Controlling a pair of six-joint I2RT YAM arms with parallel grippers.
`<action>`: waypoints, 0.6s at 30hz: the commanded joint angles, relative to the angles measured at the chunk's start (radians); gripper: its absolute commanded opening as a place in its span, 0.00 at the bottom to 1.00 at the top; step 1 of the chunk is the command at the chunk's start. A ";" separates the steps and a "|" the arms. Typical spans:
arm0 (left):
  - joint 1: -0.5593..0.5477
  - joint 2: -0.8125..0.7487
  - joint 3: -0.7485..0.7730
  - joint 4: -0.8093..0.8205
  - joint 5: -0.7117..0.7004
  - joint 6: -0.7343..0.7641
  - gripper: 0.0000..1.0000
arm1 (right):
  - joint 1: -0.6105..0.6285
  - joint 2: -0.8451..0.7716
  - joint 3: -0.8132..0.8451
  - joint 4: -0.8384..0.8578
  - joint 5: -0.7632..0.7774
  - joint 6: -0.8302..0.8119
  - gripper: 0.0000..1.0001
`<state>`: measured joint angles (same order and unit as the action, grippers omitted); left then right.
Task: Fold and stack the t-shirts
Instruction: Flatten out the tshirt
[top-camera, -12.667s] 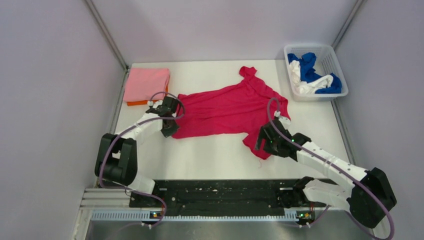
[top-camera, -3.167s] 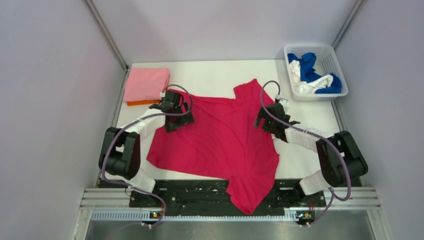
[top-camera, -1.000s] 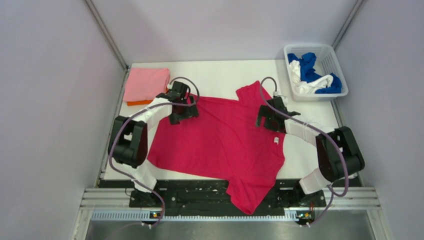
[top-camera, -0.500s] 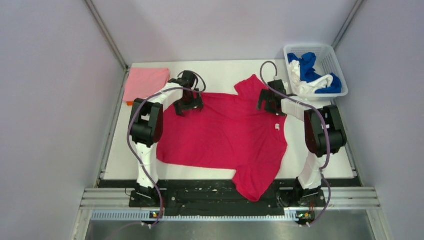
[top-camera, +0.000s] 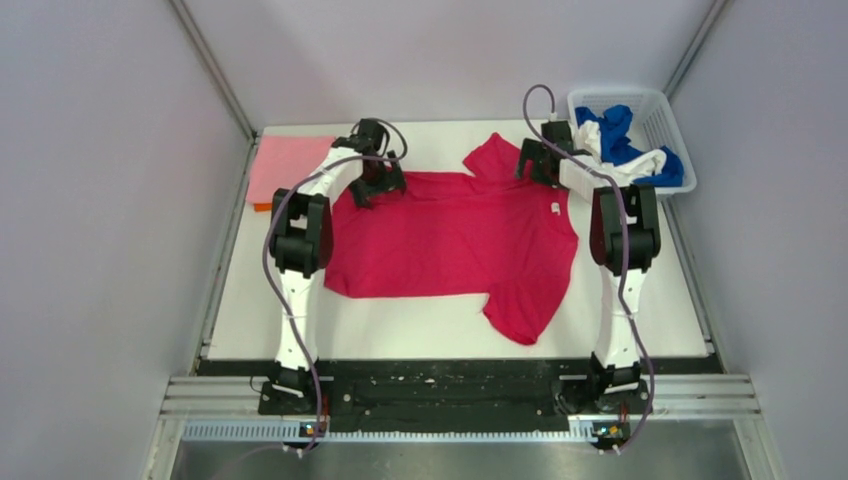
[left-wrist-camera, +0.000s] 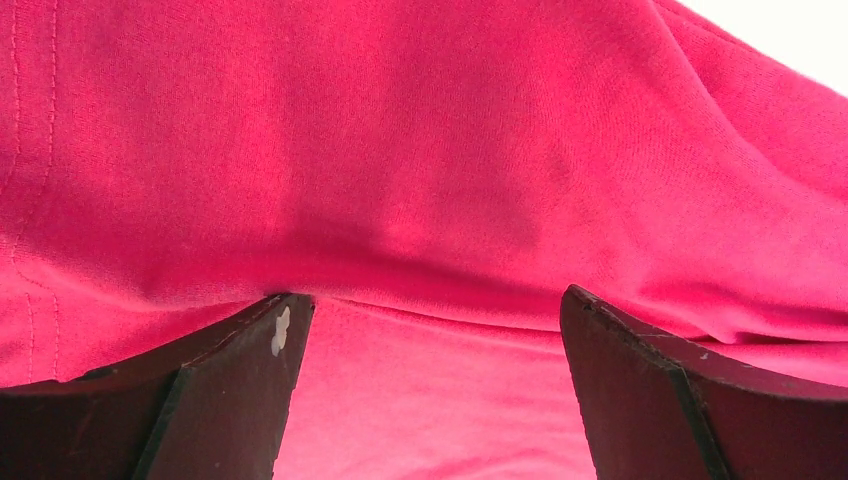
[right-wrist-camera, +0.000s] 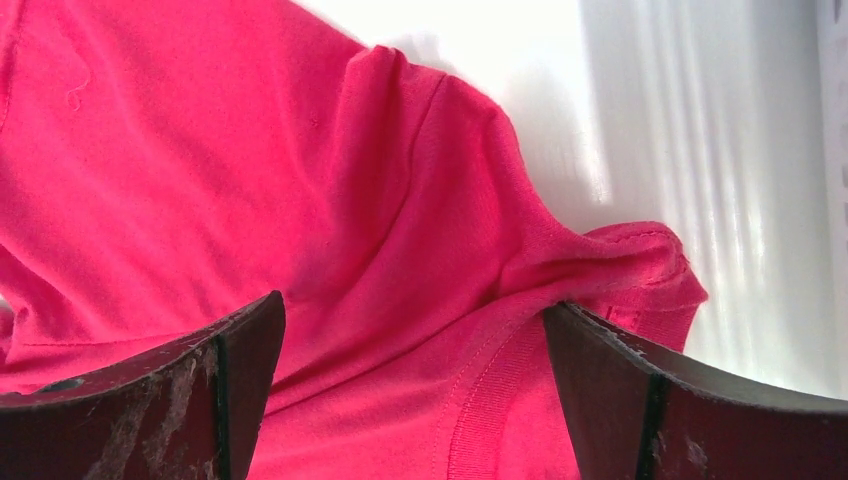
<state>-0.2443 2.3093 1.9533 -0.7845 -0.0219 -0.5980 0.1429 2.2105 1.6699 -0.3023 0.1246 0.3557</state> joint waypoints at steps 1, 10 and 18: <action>0.013 -0.002 0.017 0.005 0.060 0.020 0.99 | -0.007 0.009 0.027 -0.079 -0.059 -0.030 0.99; -0.020 -0.534 -0.565 0.152 -0.020 -0.044 0.99 | 0.029 -0.494 -0.368 0.009 -0.099 0.018 0.99; -0.020 -0.837 -1.029 0.169 -0.104 -0.114 0.99 | 0.034 -0.913 -0.813 0.192 -0.226 0.150 0.99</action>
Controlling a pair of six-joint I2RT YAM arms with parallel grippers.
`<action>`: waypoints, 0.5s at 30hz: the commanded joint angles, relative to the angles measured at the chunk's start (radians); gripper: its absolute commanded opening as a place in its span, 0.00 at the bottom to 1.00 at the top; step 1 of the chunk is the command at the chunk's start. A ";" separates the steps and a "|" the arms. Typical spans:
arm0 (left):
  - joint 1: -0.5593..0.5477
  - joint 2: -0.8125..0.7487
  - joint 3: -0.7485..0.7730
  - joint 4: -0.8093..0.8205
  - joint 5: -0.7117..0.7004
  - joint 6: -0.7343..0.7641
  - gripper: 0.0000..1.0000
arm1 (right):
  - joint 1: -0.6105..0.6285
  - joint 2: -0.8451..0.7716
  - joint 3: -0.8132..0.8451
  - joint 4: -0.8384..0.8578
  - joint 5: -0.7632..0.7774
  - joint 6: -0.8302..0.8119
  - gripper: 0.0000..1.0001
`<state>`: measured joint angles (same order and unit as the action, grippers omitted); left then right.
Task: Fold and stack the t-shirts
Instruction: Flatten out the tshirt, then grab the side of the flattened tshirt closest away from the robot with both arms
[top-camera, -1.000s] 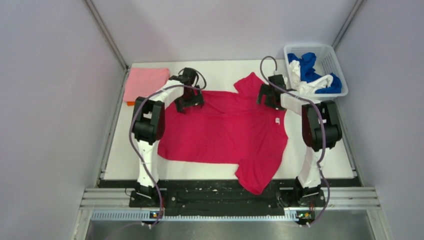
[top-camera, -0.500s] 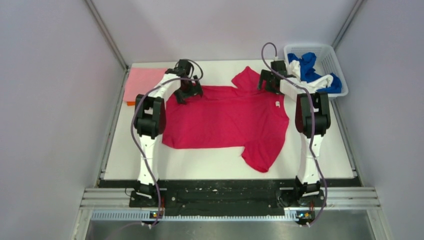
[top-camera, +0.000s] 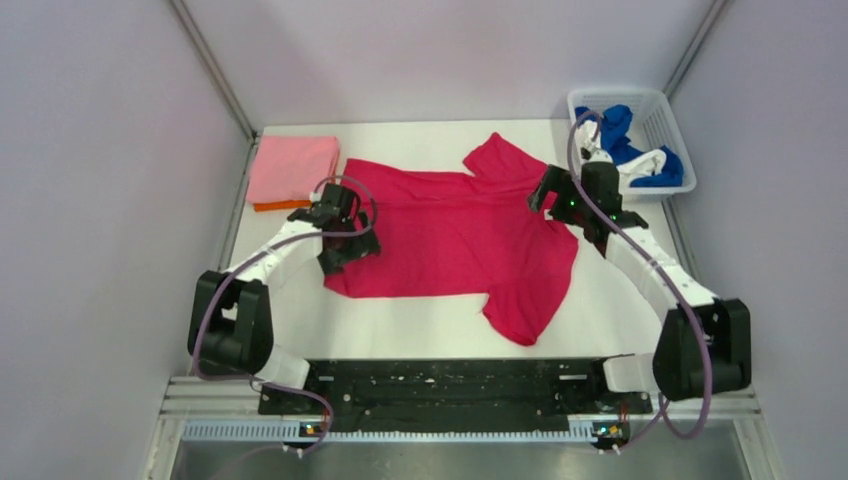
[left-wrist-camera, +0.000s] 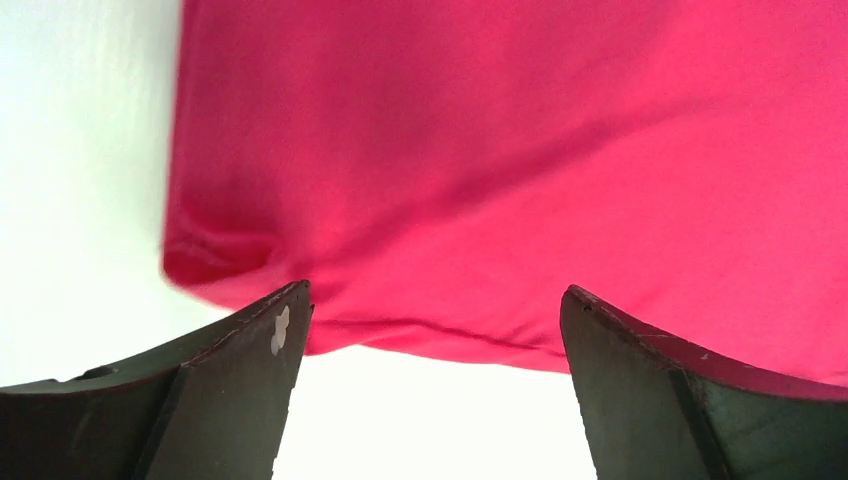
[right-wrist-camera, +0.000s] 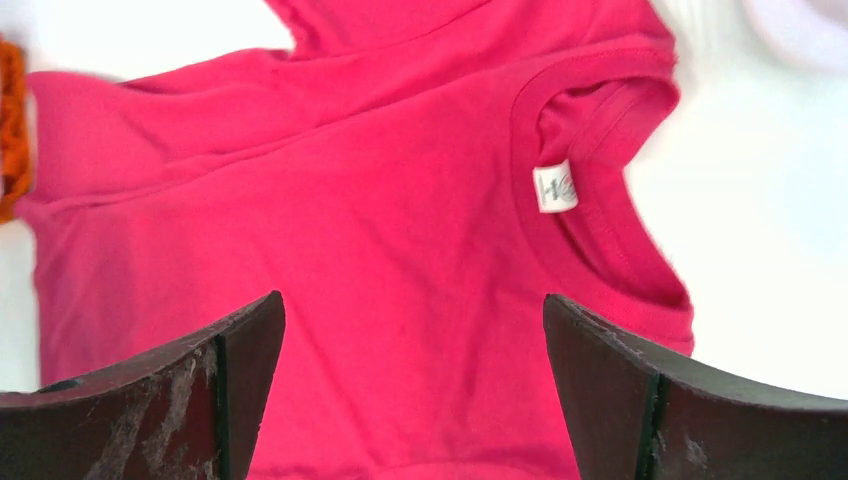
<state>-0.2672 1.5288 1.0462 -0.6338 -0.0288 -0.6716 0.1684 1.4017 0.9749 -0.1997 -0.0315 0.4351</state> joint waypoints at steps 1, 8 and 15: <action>0.003 -0.060 -0.142 0.009 -0.115 -0.047 0.99 | 0.008 -0.134 -0.143 0.088 -0.067 0.073 0.99; 0.003 -0.142 -0.262 -0.031 -0.142 -0.095 0.99 | 0.008 -0.224 -0.203 0.064 -0.064 0.088 0.99; 0.003 -0.281 -0.325 -0.256 -0.363 -0.239 0.99 | 0.008 -0.230 -0.223 0.069 -0.080 0.105 0.99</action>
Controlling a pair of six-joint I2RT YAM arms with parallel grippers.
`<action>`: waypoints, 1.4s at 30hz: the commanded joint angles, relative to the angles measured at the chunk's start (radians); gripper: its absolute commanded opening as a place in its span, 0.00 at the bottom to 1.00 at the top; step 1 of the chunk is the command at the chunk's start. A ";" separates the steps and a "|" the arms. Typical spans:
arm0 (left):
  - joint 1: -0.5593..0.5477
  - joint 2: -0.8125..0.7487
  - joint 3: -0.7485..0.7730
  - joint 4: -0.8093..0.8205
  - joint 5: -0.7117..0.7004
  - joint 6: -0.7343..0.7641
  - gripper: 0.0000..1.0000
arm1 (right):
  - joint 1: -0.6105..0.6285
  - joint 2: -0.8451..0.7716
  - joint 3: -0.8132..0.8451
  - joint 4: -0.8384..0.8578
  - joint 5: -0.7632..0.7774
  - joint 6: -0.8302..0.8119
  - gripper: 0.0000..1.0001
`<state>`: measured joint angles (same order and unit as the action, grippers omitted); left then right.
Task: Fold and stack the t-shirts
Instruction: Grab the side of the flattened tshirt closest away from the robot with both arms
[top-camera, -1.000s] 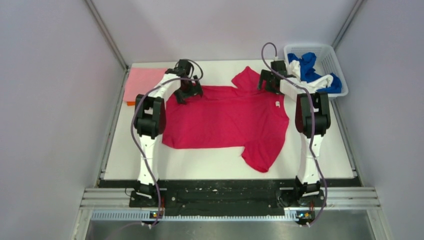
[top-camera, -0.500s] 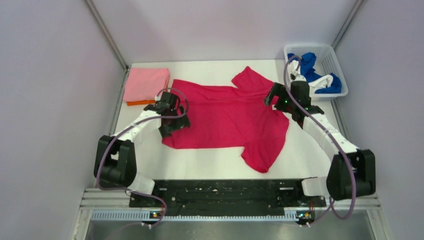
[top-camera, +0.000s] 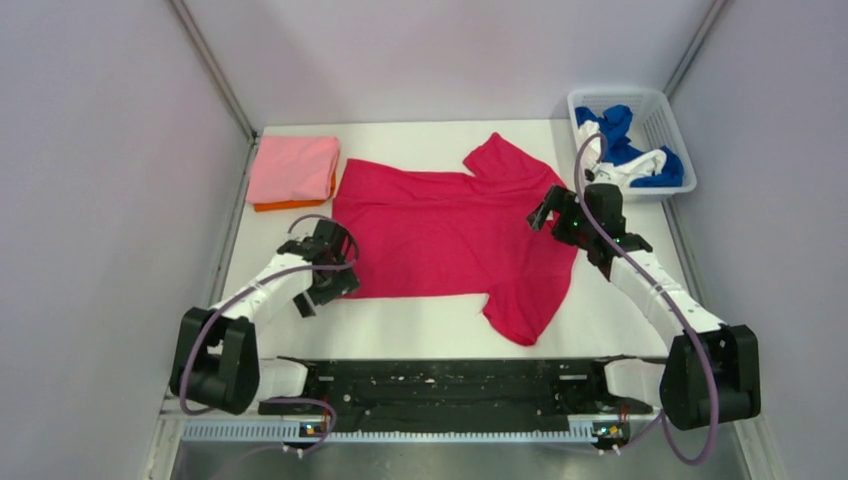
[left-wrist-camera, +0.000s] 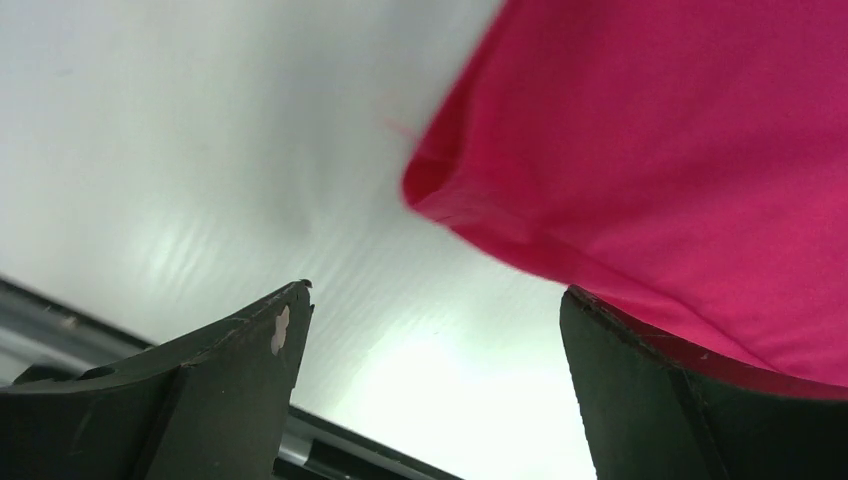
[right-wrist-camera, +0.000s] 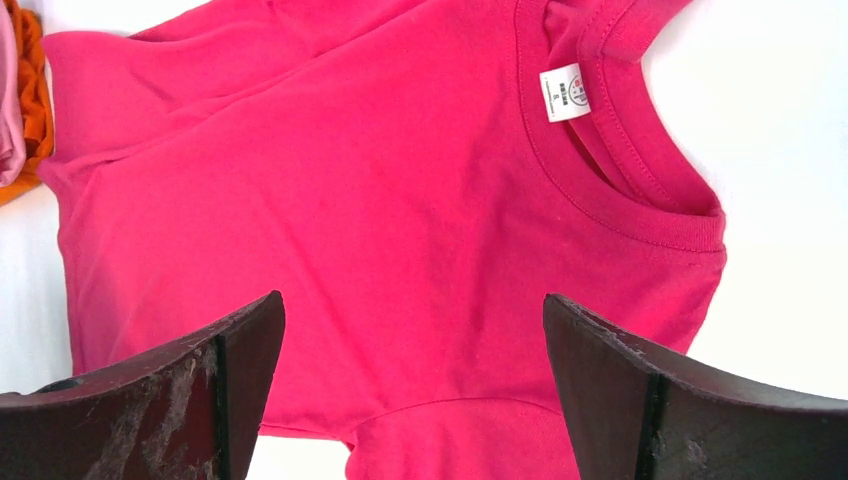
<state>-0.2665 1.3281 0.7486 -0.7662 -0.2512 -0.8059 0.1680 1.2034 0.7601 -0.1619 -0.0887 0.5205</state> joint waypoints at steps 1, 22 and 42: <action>0.003 -0.096 -0.035 -0.116 -0.142 -0.114 0.99 | 0.008 -0.035 -0.012 0.031 -0.024 0.025 0.99; 0.020 0.077 -0.024 0.103 -0.159 -0.252 0.38 | 0.202 -0.197 -0.123 -0.214 0.143 0.084 0.98; 0.037 0.037 -0.034 0.119 -0.184 -0.185 0.00 | 0.713 -0.015 -0.108 -0.516 0.220 0.209 0.63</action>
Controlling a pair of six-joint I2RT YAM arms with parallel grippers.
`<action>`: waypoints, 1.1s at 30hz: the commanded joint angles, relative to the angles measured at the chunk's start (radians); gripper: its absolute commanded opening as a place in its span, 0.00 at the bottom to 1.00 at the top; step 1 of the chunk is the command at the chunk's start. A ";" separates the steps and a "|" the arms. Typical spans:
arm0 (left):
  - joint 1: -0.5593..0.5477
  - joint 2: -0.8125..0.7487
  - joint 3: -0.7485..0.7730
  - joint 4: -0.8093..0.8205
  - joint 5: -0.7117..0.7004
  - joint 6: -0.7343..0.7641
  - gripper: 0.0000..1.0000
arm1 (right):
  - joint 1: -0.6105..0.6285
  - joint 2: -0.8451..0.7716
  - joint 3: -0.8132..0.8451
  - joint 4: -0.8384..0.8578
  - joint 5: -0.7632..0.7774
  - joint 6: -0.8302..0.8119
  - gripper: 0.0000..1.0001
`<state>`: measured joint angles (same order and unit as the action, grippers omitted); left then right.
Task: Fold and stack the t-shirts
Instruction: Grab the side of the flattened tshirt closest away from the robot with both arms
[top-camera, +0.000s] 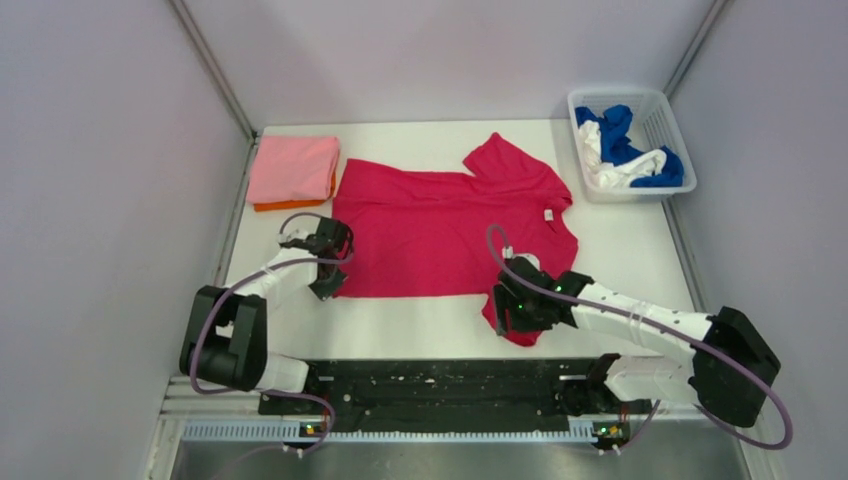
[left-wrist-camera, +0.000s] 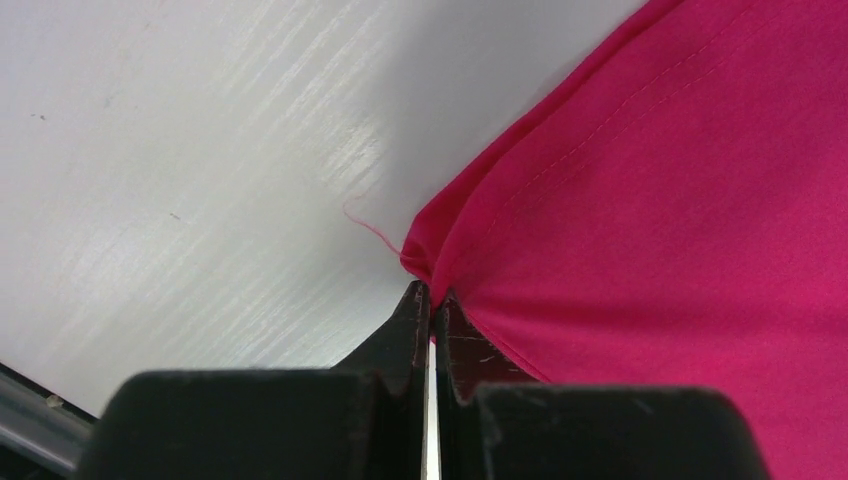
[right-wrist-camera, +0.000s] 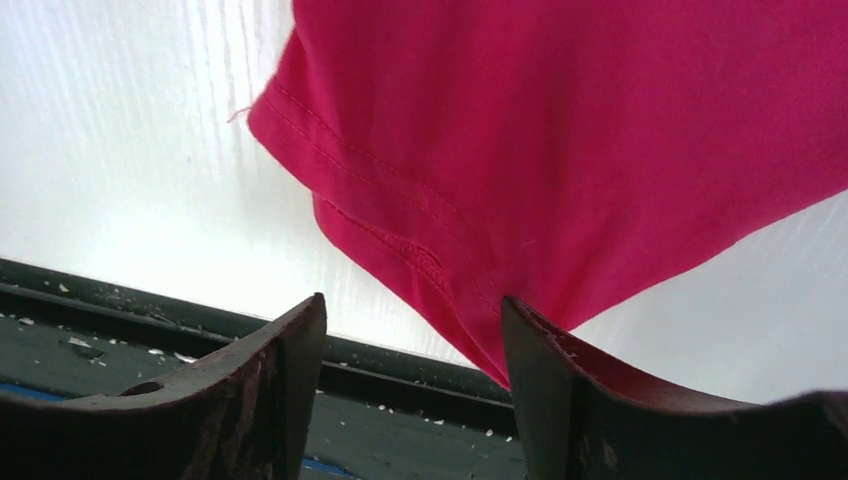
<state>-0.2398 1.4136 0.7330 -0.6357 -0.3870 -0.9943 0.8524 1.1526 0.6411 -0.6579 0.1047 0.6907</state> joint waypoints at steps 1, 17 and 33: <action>0.011 -0.052 -0.020 -0.014 -0.050 0.004 0.00 | 0.031 0.044 0.006 -0.020 0.033 0.043 0.62; 0.013 -0.065 -0.031 -0.010 -0.028 0.003 0.00 | 0.126 0.218 -0.045 -0.020 0.082 0.134 0.54; 0.012 -0.331 -0.159 -0.245 0.011 -0.091 0.00 | 0.363 0.066 -0.007 -0.254 -0.032 0.264 0.00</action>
<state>-0.2329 1.1614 0.6270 -0.7837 -0.4007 -1.0382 1.1706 1.3083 0.6529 -0.8040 0.1787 0.8959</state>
